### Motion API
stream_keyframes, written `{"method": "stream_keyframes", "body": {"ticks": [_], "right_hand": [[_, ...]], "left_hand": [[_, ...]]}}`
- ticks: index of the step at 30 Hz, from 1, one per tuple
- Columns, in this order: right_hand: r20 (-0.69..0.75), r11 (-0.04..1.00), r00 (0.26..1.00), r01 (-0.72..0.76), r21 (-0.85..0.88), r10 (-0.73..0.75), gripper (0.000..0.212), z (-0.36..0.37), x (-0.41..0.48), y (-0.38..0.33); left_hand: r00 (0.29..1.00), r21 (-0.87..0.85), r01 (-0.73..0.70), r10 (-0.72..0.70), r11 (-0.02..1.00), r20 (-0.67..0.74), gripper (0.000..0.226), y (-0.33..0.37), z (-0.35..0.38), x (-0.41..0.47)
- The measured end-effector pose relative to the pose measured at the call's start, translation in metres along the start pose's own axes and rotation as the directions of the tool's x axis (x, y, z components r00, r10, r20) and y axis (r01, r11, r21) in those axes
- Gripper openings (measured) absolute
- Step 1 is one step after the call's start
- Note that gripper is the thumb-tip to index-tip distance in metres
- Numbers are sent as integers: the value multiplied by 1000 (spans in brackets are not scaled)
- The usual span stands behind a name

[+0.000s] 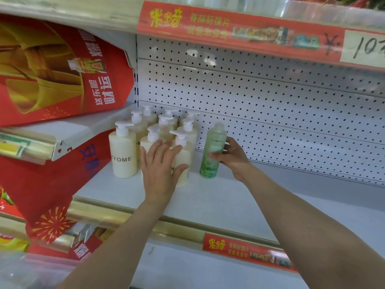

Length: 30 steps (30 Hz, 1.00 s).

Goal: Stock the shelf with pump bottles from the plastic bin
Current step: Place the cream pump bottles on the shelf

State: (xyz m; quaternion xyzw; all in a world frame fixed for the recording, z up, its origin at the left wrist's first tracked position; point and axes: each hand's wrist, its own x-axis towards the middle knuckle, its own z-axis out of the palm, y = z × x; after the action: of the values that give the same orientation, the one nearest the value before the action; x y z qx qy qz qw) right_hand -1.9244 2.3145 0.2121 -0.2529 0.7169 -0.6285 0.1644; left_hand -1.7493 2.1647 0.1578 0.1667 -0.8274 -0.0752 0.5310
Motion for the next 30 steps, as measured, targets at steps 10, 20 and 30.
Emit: {"method": "stream_keyframes", "body": {"ticks": [10, 20, 30], "right_hand": [[-38, 988, 998, 53, -144, -59, 66, 8, 66, 13], [-119, 977, 992, 17, -214, -43, 68, 11, 101, 16], [-105, 965, 994, -6, -262, -22, 71, 7, 108, 15]], "left_hand": [[999, 49, -33, 35, 998, -29, 46, -4, 5, 1], [999, 63, -30, 32, 998, -30, 46, -2, 6, 2], [1000, 73, -10, 10, 997, 6, 44, -1, 4, 1]]}}
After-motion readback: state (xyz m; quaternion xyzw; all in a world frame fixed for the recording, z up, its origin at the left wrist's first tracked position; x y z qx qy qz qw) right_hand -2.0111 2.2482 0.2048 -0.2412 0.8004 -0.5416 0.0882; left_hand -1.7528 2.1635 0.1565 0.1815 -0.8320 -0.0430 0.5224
